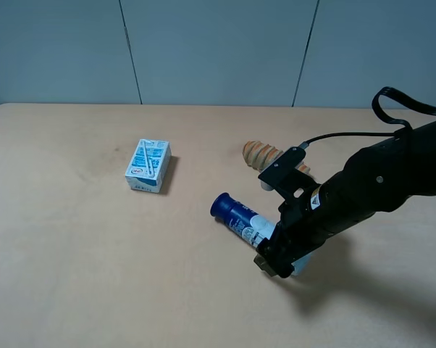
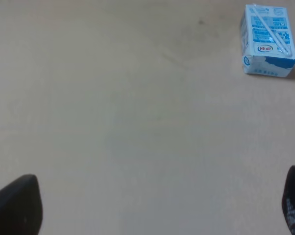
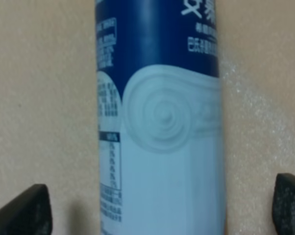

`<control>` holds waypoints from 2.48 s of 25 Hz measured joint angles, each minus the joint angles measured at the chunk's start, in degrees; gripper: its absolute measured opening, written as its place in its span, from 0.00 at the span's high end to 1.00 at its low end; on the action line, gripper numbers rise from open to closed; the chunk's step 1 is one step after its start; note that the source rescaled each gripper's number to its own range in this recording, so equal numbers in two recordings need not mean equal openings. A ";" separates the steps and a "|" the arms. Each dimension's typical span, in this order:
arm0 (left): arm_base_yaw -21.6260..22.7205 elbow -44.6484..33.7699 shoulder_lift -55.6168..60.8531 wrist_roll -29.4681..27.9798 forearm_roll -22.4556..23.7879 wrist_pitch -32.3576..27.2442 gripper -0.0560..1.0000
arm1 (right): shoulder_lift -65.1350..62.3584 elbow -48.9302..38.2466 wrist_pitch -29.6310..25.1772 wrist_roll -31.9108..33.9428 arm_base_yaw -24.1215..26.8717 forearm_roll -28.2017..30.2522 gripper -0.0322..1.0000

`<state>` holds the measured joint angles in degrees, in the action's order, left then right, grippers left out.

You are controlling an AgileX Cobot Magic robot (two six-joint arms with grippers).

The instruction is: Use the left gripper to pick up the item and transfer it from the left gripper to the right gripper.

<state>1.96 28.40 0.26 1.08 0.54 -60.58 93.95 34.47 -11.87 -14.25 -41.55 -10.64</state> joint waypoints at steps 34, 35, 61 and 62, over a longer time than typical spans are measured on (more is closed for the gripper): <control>0.00 0.00 0.00 0.00 0.00 0.00 0.04 | -19.89 18.66 -34.73 2.36 0.00 1.25 0.00; 0.00 0.00 0.00 0.00 0.00 0.00 0.04 | -21.61 18.66 -36.05 2.94 0.00 1.70 0.00; 0.00 0.00 0.00 0.00 0.00 0.00 0.04 | -64.85 3.29 -53.99 13.55 0.00 8.14 0.00; 0.00 0.00 0.00 0.00 0.00 0.00 0.04 | -67.03 2.03 -53.85 13.55 0.00 8.14 0.00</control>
<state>1.96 28.40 0.26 1.08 0.54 -60.58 26.92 36.50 -65.72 -0.70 -41.55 -2.50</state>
